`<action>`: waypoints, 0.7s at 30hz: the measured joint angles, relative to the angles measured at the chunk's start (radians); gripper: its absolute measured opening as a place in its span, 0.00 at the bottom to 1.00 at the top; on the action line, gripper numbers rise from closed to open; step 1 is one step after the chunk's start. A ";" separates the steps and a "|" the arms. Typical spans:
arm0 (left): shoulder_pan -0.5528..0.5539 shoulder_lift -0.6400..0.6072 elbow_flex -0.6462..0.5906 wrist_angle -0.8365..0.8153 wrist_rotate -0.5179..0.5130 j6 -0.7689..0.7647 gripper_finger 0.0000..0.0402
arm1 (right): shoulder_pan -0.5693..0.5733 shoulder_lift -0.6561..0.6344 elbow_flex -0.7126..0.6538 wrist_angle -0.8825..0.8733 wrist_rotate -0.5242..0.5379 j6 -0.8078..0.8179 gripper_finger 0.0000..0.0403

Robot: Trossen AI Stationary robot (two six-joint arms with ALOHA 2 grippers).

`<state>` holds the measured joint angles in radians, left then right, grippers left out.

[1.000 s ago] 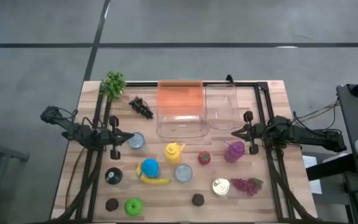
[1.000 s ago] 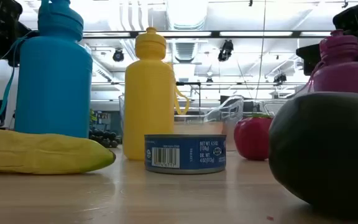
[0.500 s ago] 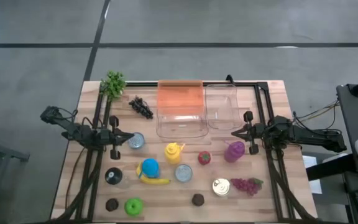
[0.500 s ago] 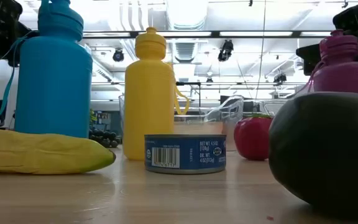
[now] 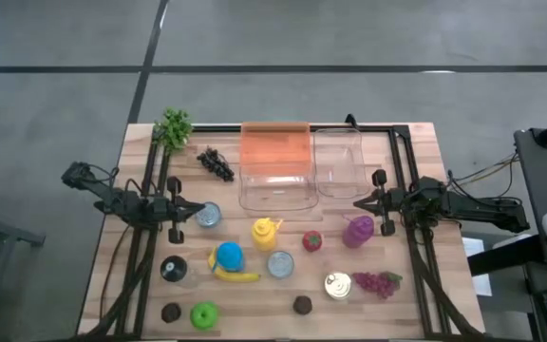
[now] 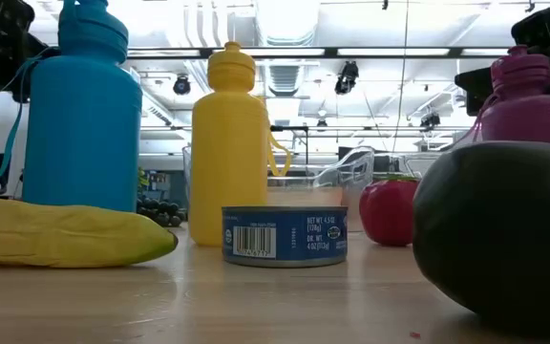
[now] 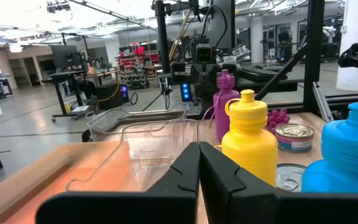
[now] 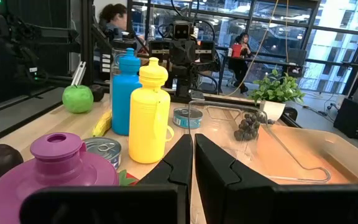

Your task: Pick & Place Food Item

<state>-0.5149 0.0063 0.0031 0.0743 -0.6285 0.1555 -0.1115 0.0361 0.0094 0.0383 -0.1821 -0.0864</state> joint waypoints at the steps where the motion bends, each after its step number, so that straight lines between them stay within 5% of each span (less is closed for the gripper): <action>1: 0.000 0.000 0.000 0.000 0.000 0.000 0.03 | 0.000 0.000 0.000 0.000 0.000 0.000 0.03; 15: 0.000 0.000 0.000 0.000 0.000 0.000 0.03 | 0.000 0.000 0.000 0.005 -0.001 0.005 0.03; 21: 0.000 0.000 0.000 0.000 0.000 0.000 0.03 | 0.000 0.000 0.000 0.155 -0.001 -0.002 0.03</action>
<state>-0.5149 0.0067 0.0029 0.0746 -0.6285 0.1555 -0.1114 0.0364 0.0093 0.1935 -0.1828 -0.0880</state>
